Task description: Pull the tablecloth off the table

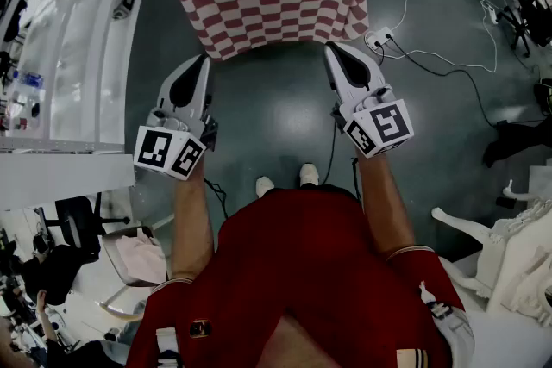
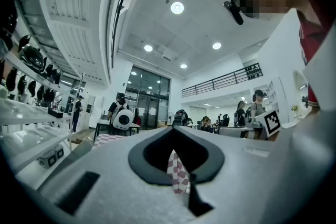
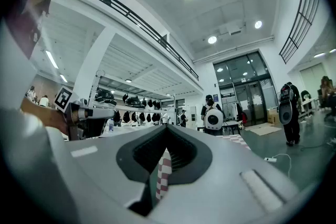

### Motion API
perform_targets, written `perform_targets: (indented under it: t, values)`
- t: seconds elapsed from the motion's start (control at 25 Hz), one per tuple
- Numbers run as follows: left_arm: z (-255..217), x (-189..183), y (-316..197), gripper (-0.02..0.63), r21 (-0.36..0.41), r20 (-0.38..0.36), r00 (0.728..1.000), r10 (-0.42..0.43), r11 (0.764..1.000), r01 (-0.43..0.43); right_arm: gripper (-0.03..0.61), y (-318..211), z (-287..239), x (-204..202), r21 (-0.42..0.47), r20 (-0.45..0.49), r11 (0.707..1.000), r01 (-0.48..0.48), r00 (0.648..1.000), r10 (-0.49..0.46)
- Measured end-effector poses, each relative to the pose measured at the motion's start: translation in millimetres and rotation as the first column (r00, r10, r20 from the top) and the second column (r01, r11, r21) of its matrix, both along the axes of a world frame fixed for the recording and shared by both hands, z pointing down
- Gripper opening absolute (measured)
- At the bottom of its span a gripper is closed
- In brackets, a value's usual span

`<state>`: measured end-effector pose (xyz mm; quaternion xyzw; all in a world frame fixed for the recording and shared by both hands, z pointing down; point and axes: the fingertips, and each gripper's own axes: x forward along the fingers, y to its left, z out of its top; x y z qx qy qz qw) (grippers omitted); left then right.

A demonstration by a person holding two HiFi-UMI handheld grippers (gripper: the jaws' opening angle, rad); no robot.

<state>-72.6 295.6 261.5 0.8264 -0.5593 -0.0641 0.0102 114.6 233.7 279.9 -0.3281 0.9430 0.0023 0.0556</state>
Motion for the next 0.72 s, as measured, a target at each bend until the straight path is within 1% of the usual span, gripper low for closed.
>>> perform_targets:
  t: [0.2,0.32,0.72]
  values:
    - [1.3,6.0,-8.9,0.006,-0.002,-0.001,1.000,-0.010,1.000,0.010,0.014,-5.8,0.9,2.3,-0.007,0.021,0.999,0.042,0.999,-0.042]
    - [0.5,11.7,-14.1,0.006,-0.003,0.001,1.000,-0.020,1.000,0.020,0.014,-11.6,1.6,7.6,-0.003,0.020,0.999,0.046,0.999,-0.046]
    - [3.8,40.9,-35.1,0.006,-0.016,0.010,0.998,-0.062,0.998,0.062,0.014,-42.2,6.2,48.1,-0.011,0.053,0.999,0.042,0.998,-0.042]
